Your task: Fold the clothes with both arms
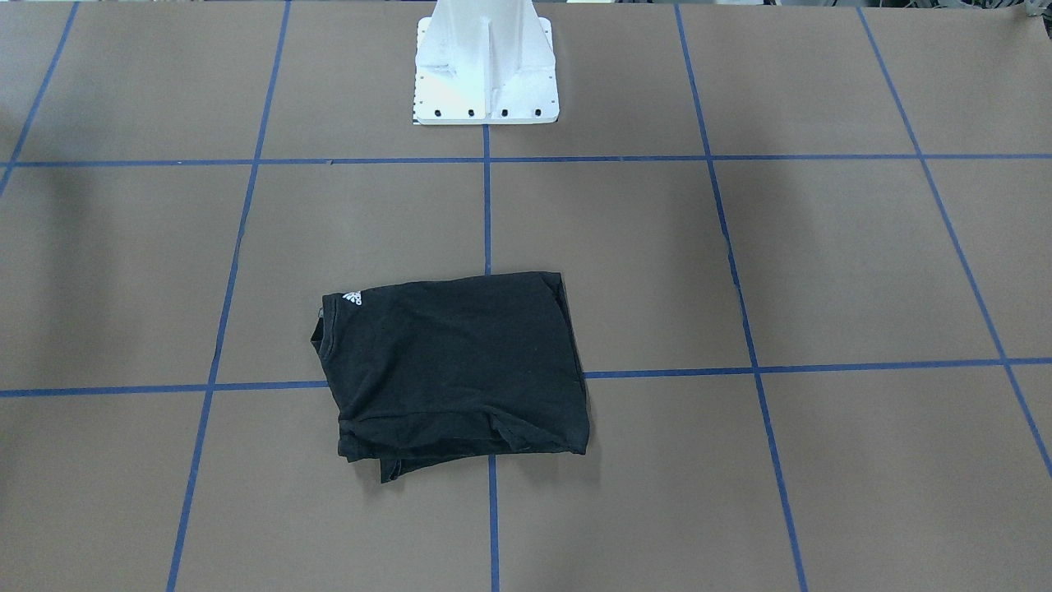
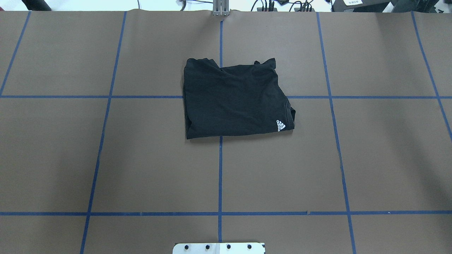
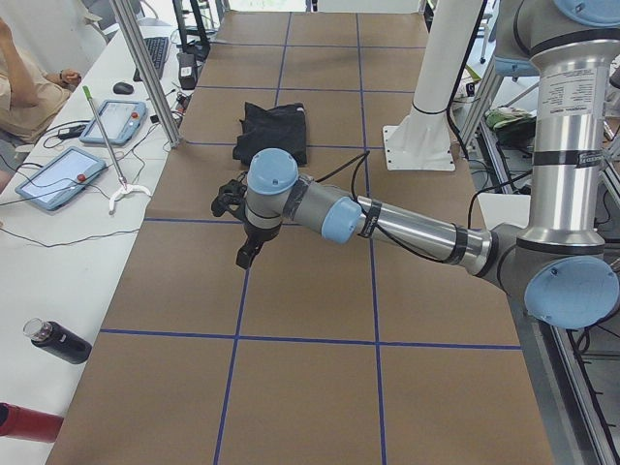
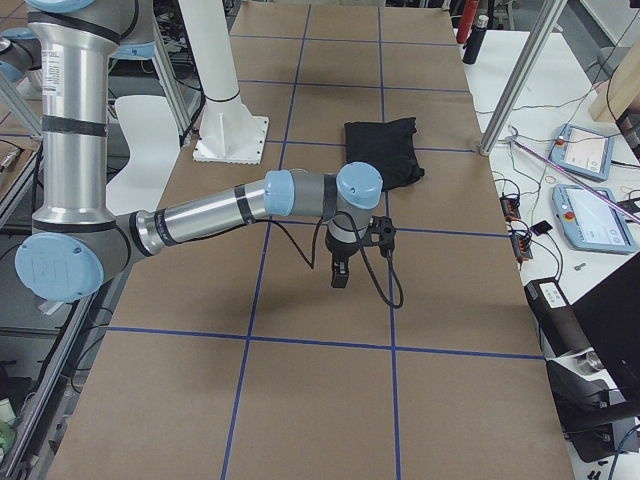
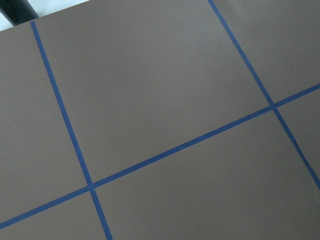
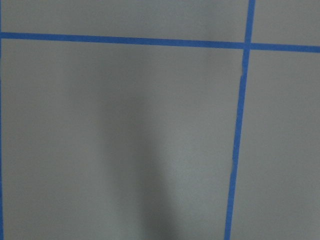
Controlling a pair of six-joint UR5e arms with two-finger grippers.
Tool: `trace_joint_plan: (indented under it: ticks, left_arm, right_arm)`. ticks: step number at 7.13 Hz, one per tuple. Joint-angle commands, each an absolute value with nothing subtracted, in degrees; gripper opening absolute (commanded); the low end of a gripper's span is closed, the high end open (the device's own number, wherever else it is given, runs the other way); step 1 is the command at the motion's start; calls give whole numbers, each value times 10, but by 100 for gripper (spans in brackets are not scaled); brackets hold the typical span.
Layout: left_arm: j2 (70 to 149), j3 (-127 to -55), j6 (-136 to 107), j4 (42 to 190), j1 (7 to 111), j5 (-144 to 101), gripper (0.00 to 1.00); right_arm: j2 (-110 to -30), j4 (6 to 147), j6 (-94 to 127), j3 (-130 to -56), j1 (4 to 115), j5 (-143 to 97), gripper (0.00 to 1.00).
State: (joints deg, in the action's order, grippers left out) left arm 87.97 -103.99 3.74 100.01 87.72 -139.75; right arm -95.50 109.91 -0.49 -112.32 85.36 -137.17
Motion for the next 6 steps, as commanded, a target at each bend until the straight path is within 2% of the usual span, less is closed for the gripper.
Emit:
trace_joint_plan:
  ticks: [1, 3, 6]
  left_arm:
    - [881, -1030, 34, 1010, 878, -1397, 99]
    - [884, -1013, 35, 1011, 878, -1397, 99]
    - [888, -1016, 34, 1010, 881, -1396, 99]
  right_arm:
    - [-968, 1099, -7, -1093, 882, -1373, 100]
    - [-962, 1092, -7, -1081, 881, -1370, 100]
    - [-966, 923, -4, -1014, 872, -1332, 100]
